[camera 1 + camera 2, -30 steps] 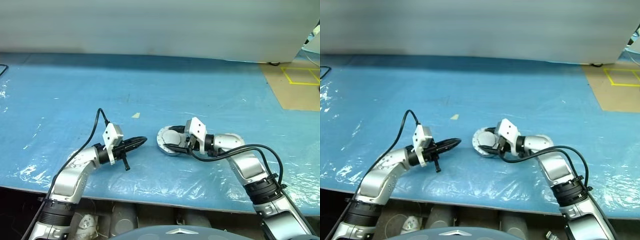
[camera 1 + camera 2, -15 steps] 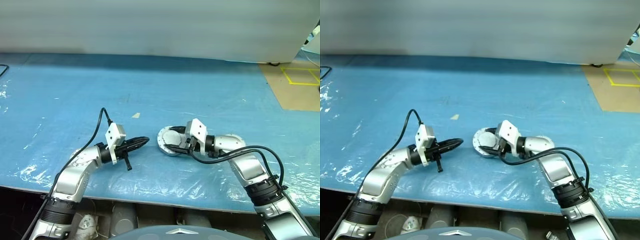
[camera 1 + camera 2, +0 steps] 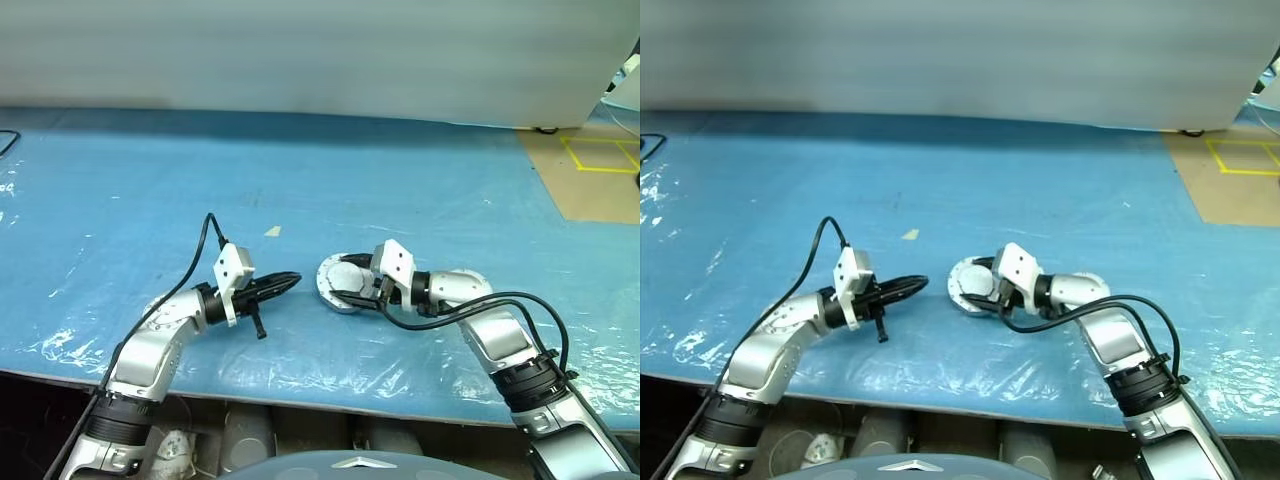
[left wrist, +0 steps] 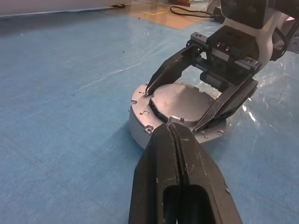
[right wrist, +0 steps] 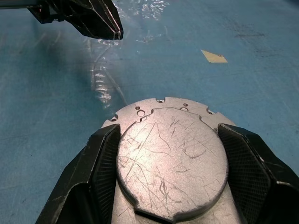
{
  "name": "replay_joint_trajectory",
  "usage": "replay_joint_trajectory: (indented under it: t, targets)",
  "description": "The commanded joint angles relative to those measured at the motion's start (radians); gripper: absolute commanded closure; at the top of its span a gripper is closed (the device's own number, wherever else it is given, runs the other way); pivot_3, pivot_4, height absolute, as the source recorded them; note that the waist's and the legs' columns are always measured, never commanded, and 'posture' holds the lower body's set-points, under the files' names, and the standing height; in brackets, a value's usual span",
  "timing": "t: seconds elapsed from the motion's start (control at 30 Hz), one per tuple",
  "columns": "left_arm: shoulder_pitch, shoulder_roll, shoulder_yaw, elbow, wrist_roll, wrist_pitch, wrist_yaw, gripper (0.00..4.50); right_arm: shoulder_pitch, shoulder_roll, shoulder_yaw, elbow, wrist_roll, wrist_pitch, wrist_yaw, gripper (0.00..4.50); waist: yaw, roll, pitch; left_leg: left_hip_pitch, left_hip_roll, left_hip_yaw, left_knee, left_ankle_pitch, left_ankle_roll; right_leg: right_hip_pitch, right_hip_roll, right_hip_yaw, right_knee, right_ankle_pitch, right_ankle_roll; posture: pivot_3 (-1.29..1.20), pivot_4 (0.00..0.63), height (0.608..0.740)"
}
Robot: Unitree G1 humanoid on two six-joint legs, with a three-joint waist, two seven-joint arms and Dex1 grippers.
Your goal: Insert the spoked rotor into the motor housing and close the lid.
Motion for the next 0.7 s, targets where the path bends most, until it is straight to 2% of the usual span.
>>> replay_joint_trajectory:
  t: [0.03, 0.33, 0.57, 0.7]
  targets:
    - [-0.064, -0.02, -0.046, 0.042, 0.048, -0.006, 0.024, 4.5, 0.028, -0.014, 0.037, 0.077, -0.064, 0.026, -0.013, 1.53, -0.001, 0.0, 0.0, 0.001, 0.0, 0.0, 0.0, -0.001, 0.002, 0.001, 0.0, 0.0, 0.0, 0.0, 0.0, 0.0, 0.15, 0.74]
    - [-0.131, -0.031, -0.154, 0.175, 0.196, 0.021, 0.079, 4.5, 0.031, -0.014, 0.021, 0.058, -0.044, 0.036, -0.025, 1.53, 0.0, -0.002, -0.006, 0.004, 0.0, 0.0, -0.001, -0.002, 0.002, 0.004, 0.0, 0.001, -0.001, 0.0, 0.0, 0.0, 0.15, 0.74]
    - [-0.134, -0.063, -0.153, 0.153, 0.155, 0.023, 0.057, 4.5, 0.037, -0.008, 0.015, 0.034, -0.032, 0.061, -0.031, 1.53, 0.001, -0.001, -0.01, 0.007, -0.001, 0.0, -0.004, -0.002, 0.002, 0.008, -0.001, 0.001, -0.006, 0.0, 0.0, 0.0, 0.15, 0.74]
    - [-0.145, -0.054, -0.178, 0.178, 0.186, 0.013, 0.041, 4.5, 0.03, -0.003, 0.016, 0.029, -0.029, 0.074, -0.028, 1.53, 0.001, -0.001, -0.01, 0.007, -0.001, 0.0, -0.005, -0.002, 0.002, 0.008, -0.001, 0.0, -0.008, 0.0, 0.0, 0.0, 0.15, 0.74]
